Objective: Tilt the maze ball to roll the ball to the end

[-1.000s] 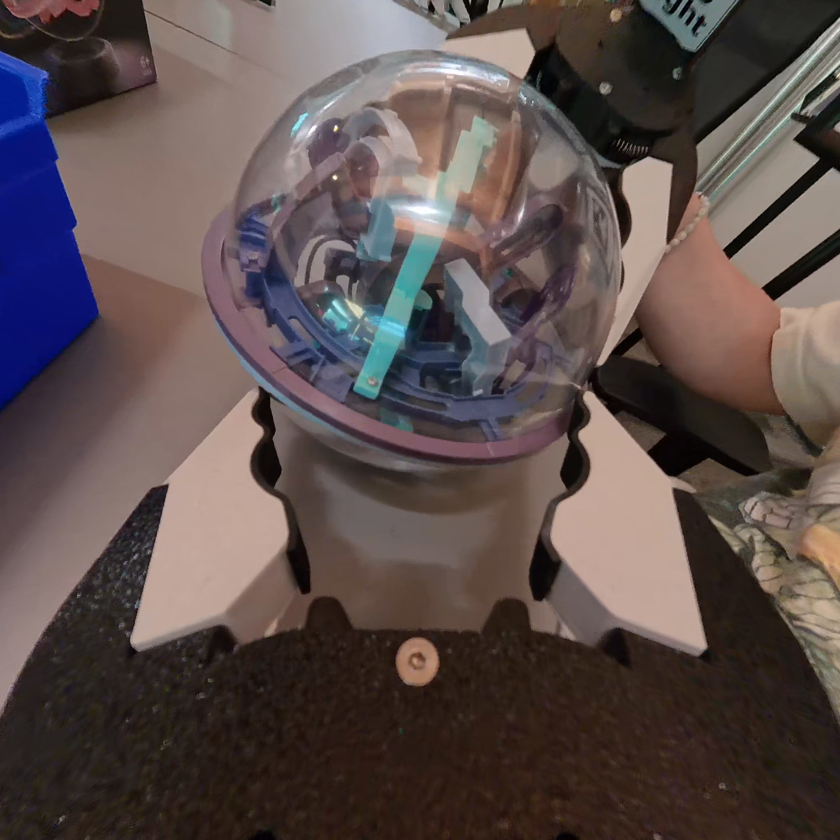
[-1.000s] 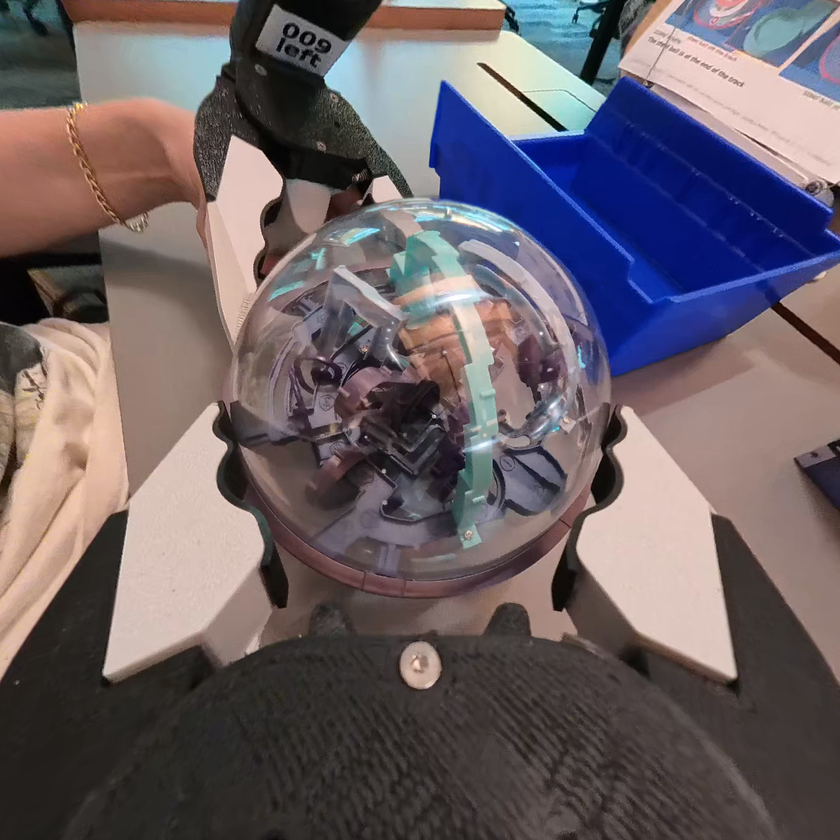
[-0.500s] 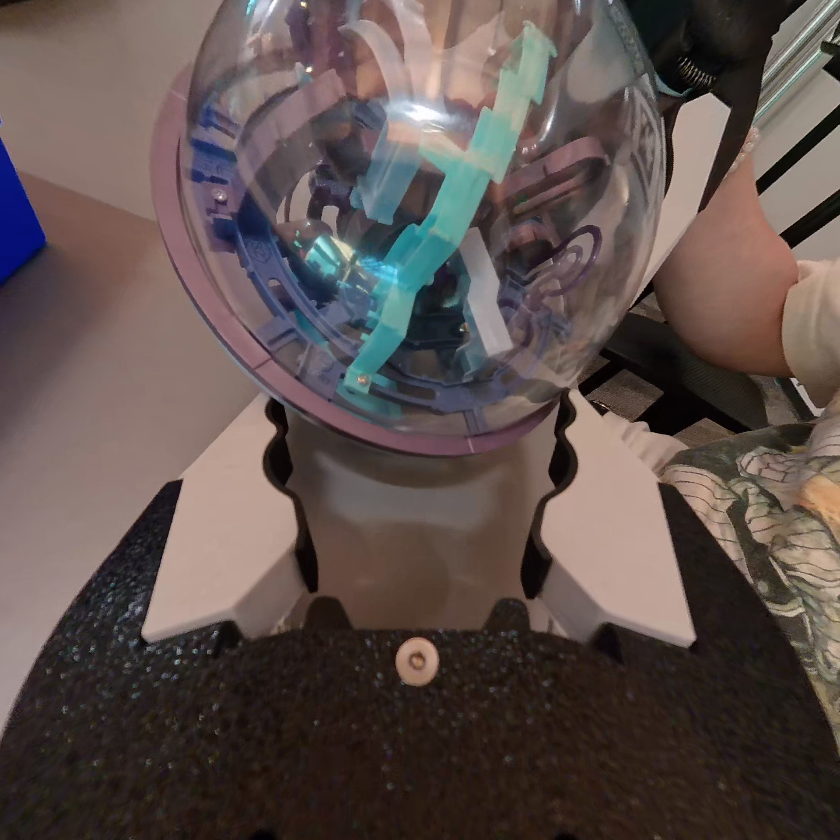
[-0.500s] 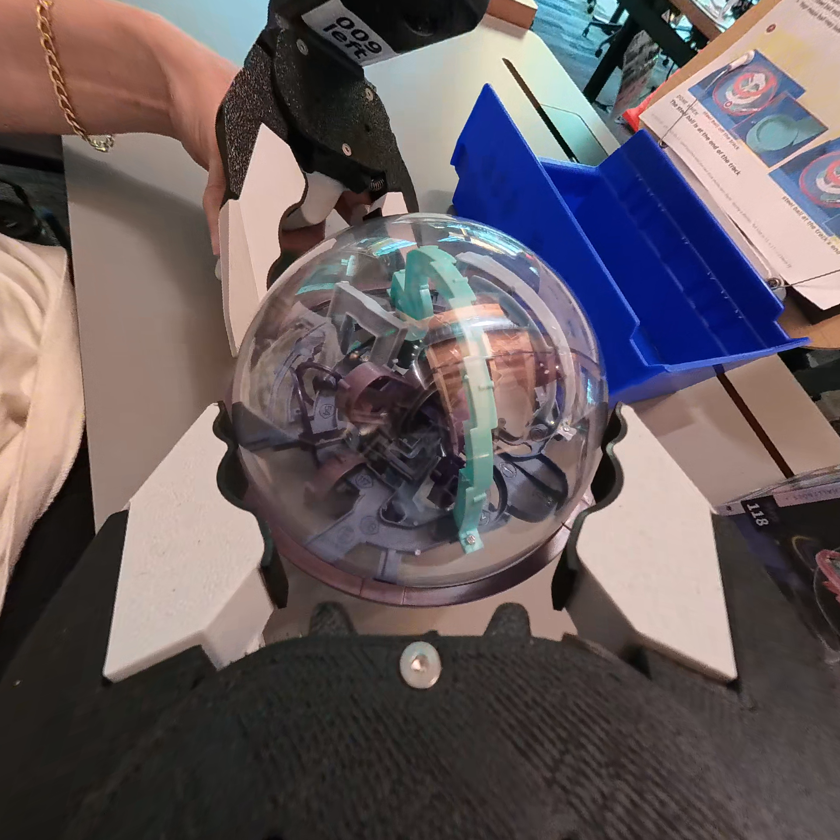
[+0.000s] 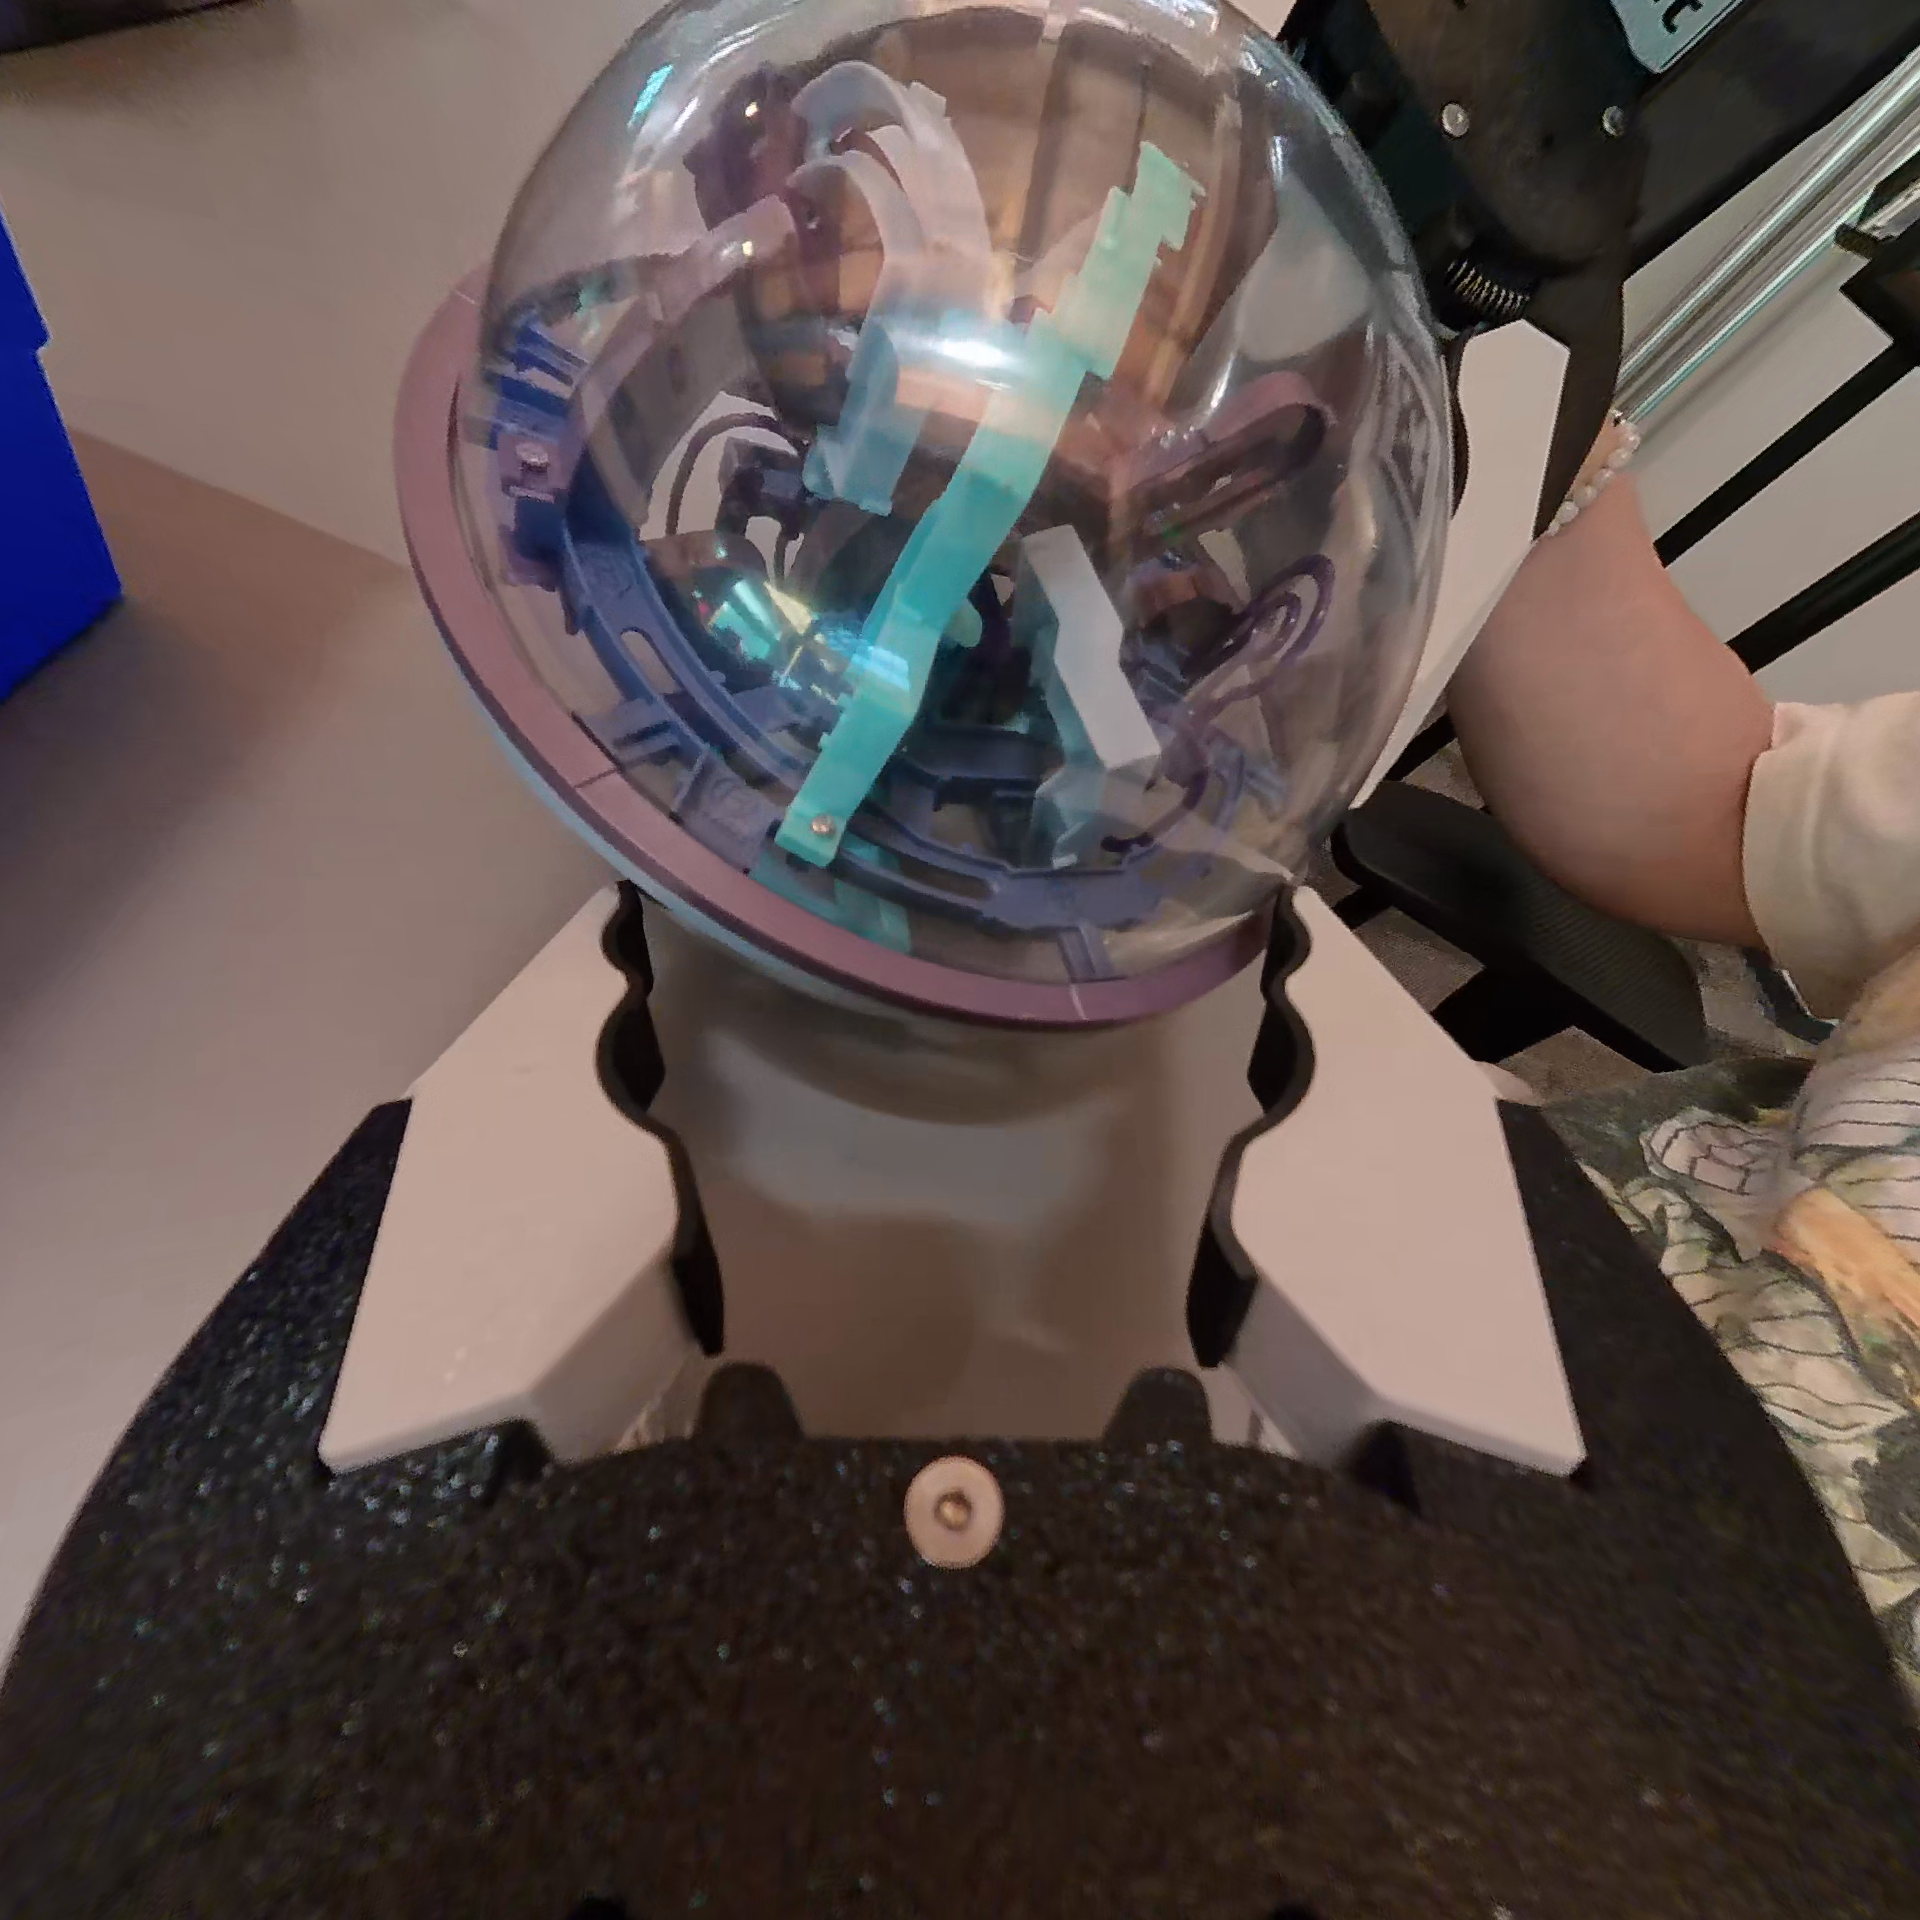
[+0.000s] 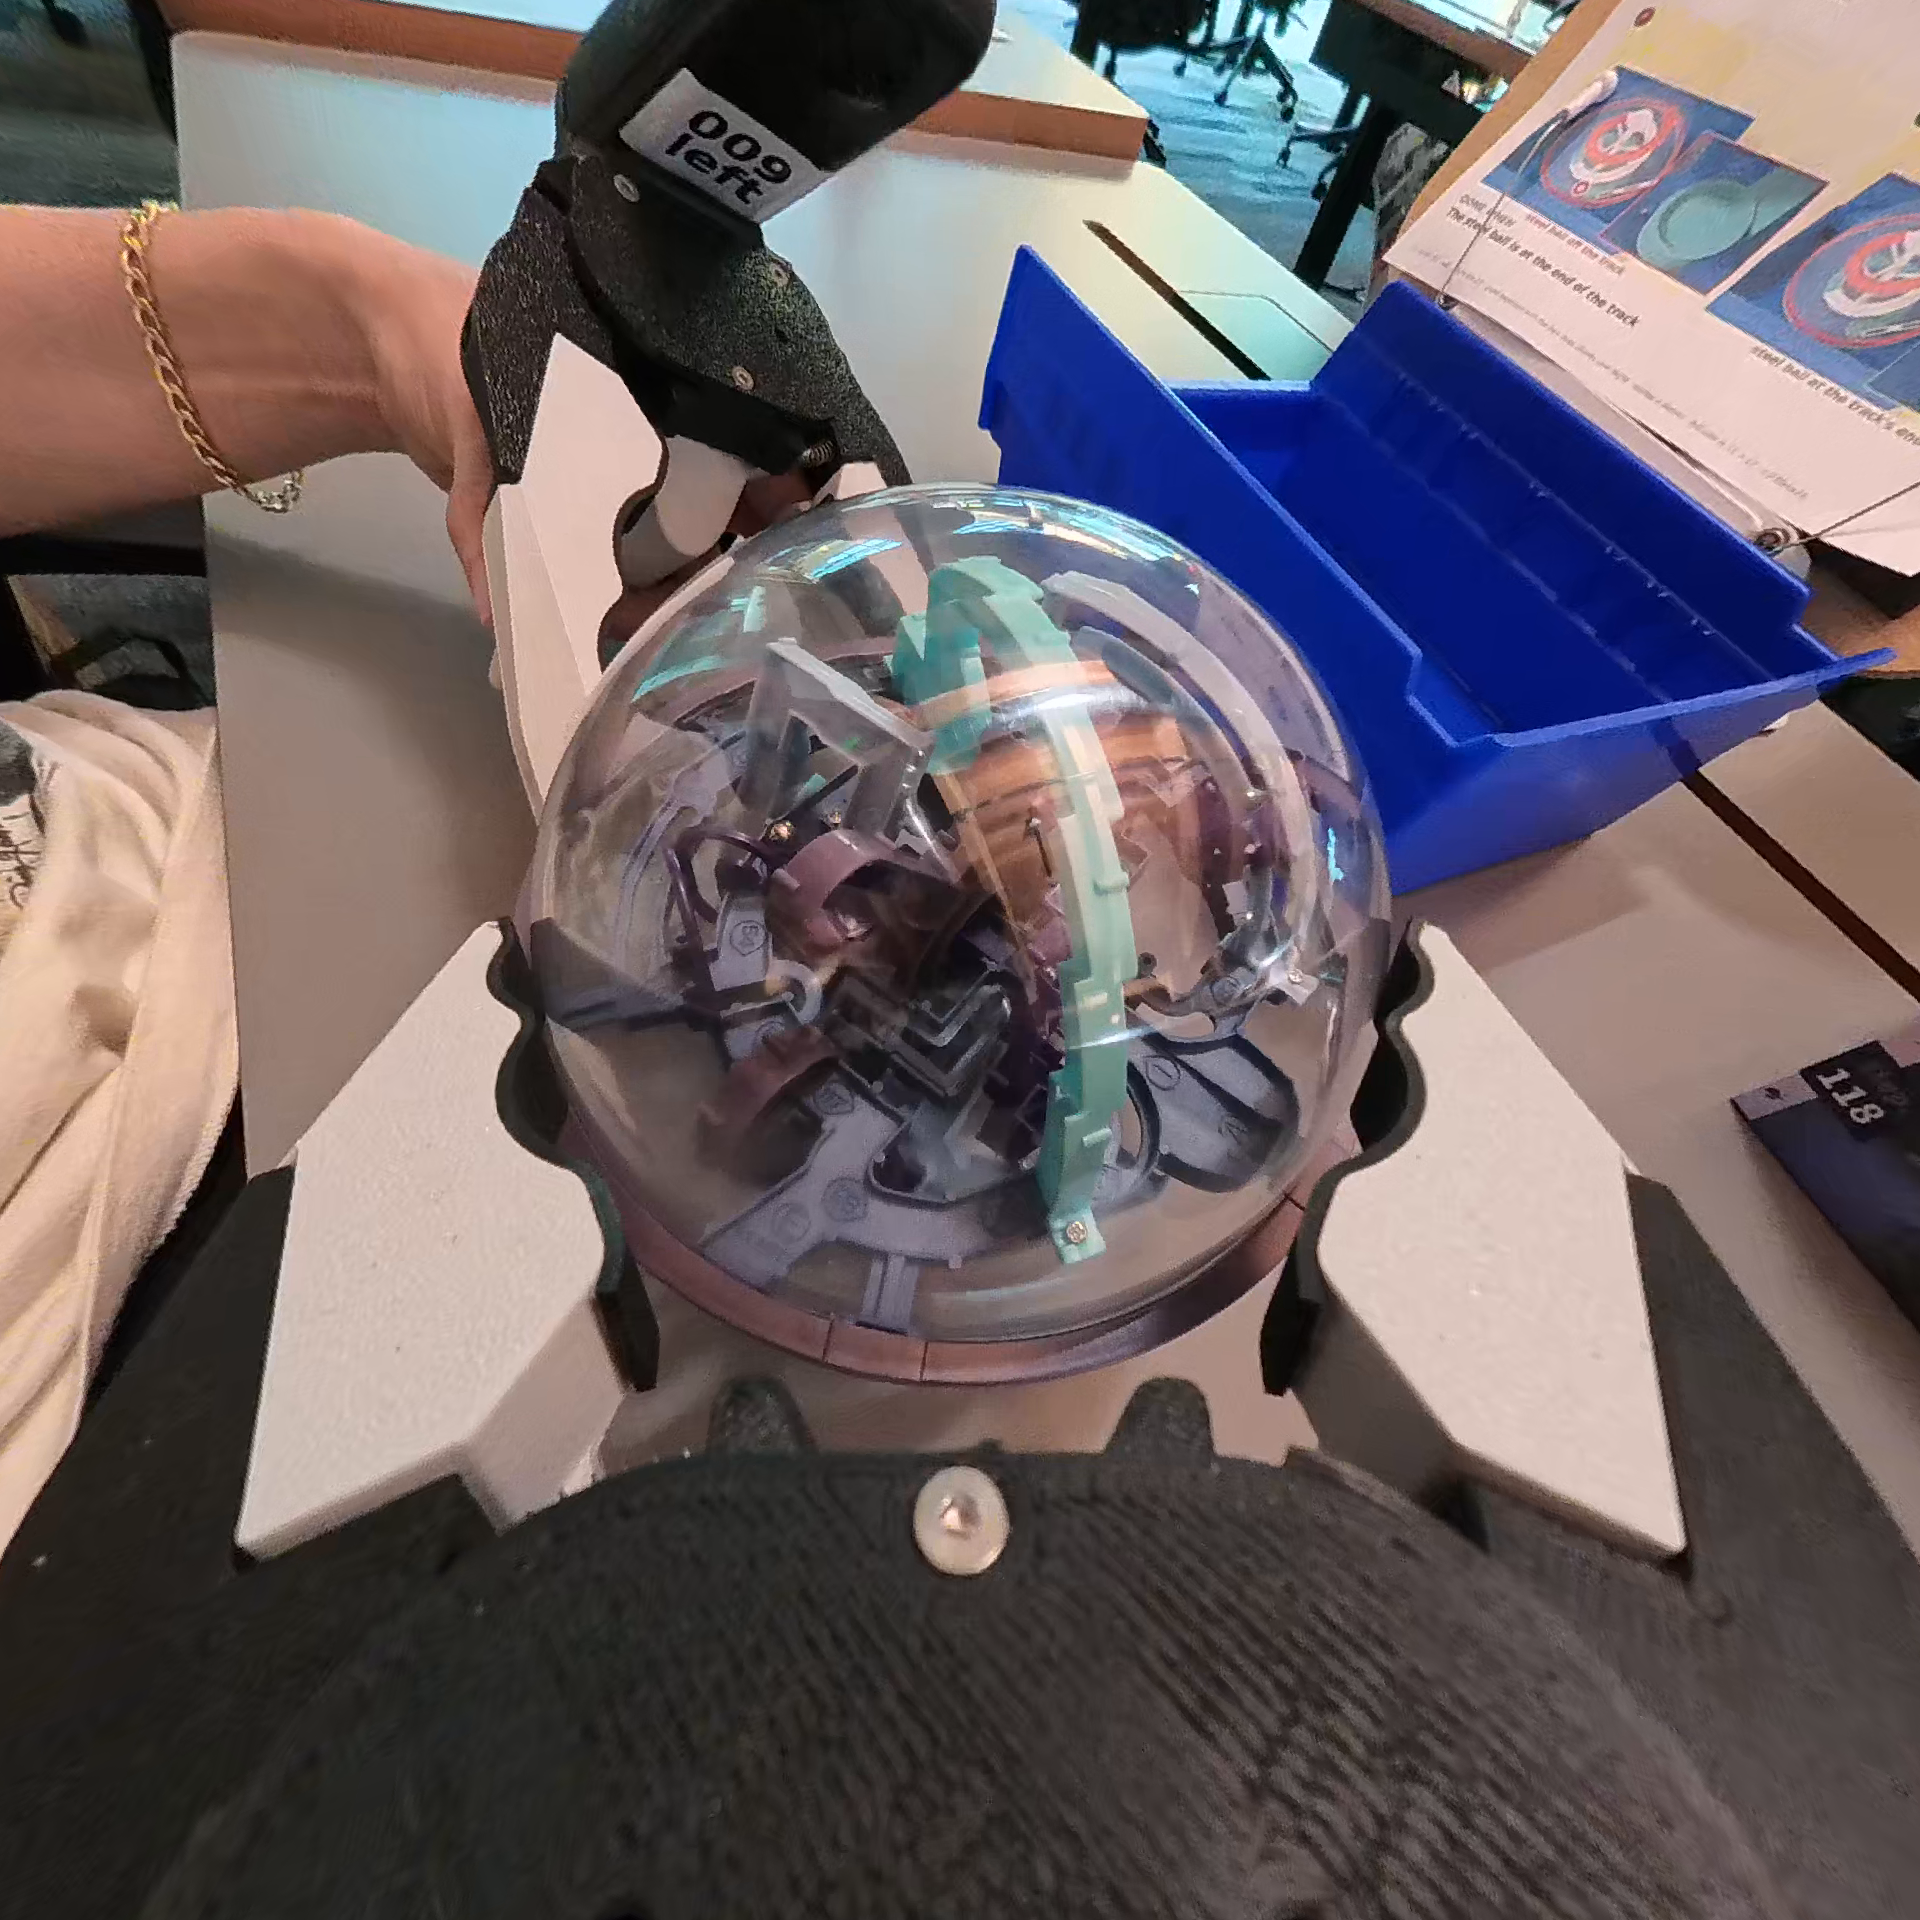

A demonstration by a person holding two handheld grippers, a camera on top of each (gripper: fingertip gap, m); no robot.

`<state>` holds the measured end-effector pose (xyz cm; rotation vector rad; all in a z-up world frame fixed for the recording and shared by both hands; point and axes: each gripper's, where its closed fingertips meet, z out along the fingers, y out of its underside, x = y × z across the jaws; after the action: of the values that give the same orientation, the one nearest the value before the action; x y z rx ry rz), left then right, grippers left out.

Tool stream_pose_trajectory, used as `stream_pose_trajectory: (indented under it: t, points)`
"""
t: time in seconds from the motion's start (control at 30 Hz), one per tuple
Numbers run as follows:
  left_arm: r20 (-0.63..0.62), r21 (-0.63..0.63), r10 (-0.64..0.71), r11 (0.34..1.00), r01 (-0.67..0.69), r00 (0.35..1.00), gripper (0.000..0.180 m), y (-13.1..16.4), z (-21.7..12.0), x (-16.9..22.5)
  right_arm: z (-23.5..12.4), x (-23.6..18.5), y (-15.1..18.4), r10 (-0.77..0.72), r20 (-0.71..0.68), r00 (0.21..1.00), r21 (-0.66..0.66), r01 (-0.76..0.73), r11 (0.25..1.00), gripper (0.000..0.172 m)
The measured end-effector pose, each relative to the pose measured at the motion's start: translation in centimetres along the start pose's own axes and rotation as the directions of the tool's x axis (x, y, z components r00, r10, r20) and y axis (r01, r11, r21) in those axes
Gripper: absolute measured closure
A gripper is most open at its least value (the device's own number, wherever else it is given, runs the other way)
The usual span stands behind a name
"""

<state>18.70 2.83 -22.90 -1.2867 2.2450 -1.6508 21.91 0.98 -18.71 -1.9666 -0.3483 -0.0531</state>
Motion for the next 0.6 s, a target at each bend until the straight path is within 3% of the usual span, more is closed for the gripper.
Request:
stream_pose_trajectory:
  t: [0.6]
  points:
    - [0.049, -0.001, 0.133, 0.991, -0.134, 0.990, 0.062, -1.2, 1.3, 0.8, -1.9, -0.3, 2.0, 0.012, -0.079, 0.997, -0.074, -0.018, 0.997, 0.019]
